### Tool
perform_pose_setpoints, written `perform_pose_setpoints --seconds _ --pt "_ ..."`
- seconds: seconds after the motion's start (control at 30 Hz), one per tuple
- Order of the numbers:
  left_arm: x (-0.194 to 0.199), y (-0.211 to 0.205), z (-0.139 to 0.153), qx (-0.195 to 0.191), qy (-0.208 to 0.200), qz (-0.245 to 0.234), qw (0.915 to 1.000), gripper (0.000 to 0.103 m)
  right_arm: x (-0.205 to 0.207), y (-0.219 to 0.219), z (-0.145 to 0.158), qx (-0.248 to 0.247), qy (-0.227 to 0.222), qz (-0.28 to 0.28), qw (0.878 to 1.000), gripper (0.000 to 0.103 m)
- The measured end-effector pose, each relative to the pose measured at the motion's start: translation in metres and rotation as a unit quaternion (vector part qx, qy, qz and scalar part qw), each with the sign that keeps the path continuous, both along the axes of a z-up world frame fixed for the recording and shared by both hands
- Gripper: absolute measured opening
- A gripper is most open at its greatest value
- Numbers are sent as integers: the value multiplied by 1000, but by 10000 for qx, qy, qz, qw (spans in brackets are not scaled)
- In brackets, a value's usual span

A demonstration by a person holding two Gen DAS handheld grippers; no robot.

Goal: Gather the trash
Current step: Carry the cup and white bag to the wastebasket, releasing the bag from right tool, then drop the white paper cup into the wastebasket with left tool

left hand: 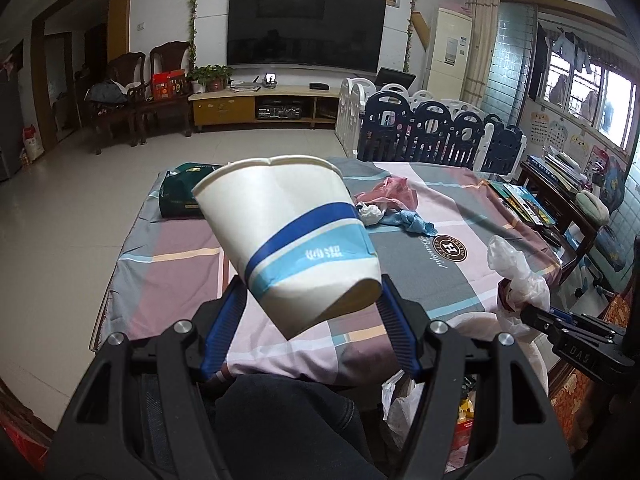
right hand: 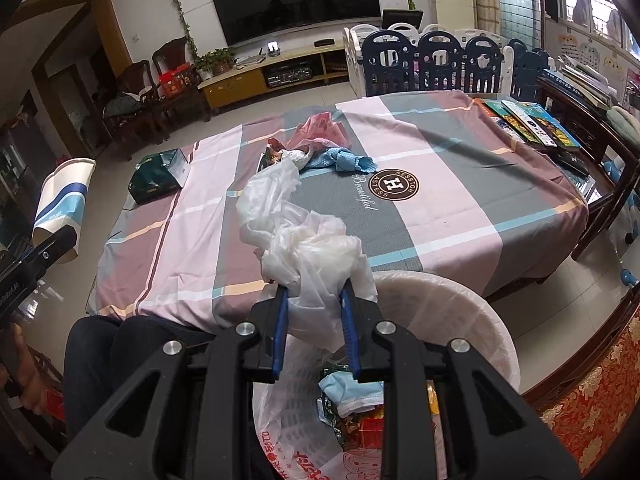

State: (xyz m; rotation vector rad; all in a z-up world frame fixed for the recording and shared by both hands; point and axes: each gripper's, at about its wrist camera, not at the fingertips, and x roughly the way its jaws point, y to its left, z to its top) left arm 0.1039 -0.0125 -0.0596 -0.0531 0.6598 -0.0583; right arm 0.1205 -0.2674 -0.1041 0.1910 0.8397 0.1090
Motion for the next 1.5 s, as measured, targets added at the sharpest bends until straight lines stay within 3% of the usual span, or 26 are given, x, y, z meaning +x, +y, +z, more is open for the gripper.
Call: perform_pose_setpoints --seconds 0.47,0.73,0.77,0.83,0.9,1.07,1.13,1.2,1.3,1.37,1.43,1.47,1.5 --pt "0 2 -1 -22 35 17 10000 67 -14 -15 -10 -246 207 -94 9994 25" --pt "-5 -6 -3 25 57 -125 9999 67 -33 -55 -72 -416 1238 -641 9894 25" --pt "-5 -9 -4 28 71 -164 9998 67 -34 -58 -83 -431 1451 -689 9861 28" --pt "-7 -15 -5 32 118 -281 9995 67 -34 -60 -96 -486 1752 -713 9807 55" --pt "-6 -22 -9 52 193 -442 9988 67 -36 -60 -100 -553 1812 -724 9792 69" --pt "-3 -52 -28 167 563 -1090 9923 67 -39 -81 -72 -286 1230 -1128 9856 79" --pt "0 -67 -42 -40 900 -1525 9842 67 -41 -98 -59 -29 1036 -1451 9840 80" --pt "3 -89 -58 -152 1273 -2121 9688 67 -46 -116 -48 264 845 -1723 9811 81" --pt "0 -128 -77 257 1426 -2716 9514 67 -52 -131 -39 504 607 -1908 9785 83" --pt "-6 -153 -86 342 1515 -3241 9332 67 -55 -137 -37 499 558 -2031 9763 83" --pt "-9 -176 -96 265 1709 -3840 9070 68 -57 -141 -38 577 559 -2082 9748 83" --pt "-11 -186 -101 368 1766 -4003 8985 77 -58 -144 -39 635 560 -2103 9740 83" --pt "-13 -197 -108 645 1759 -4020 8963 91 -59 -144 -40 666 554 -2111 9736 83"
